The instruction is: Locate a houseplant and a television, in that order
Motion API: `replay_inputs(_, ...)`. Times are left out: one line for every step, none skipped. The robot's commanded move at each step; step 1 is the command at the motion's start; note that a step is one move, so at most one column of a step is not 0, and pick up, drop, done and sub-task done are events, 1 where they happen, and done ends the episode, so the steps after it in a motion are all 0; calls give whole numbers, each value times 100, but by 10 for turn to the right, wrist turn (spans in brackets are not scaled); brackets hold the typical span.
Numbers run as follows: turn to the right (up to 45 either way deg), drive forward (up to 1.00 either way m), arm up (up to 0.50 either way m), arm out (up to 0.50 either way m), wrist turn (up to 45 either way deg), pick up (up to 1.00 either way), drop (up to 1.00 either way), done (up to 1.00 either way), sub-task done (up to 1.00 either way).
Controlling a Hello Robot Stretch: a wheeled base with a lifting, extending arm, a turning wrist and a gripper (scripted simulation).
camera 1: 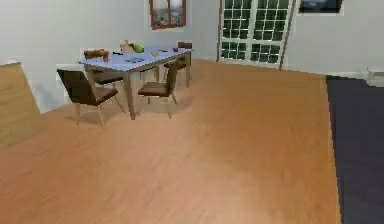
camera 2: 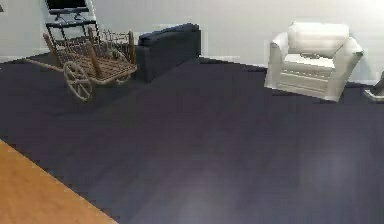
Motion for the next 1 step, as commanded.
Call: replay_inputs(-450,0,0,0,0,0,0,0,0)
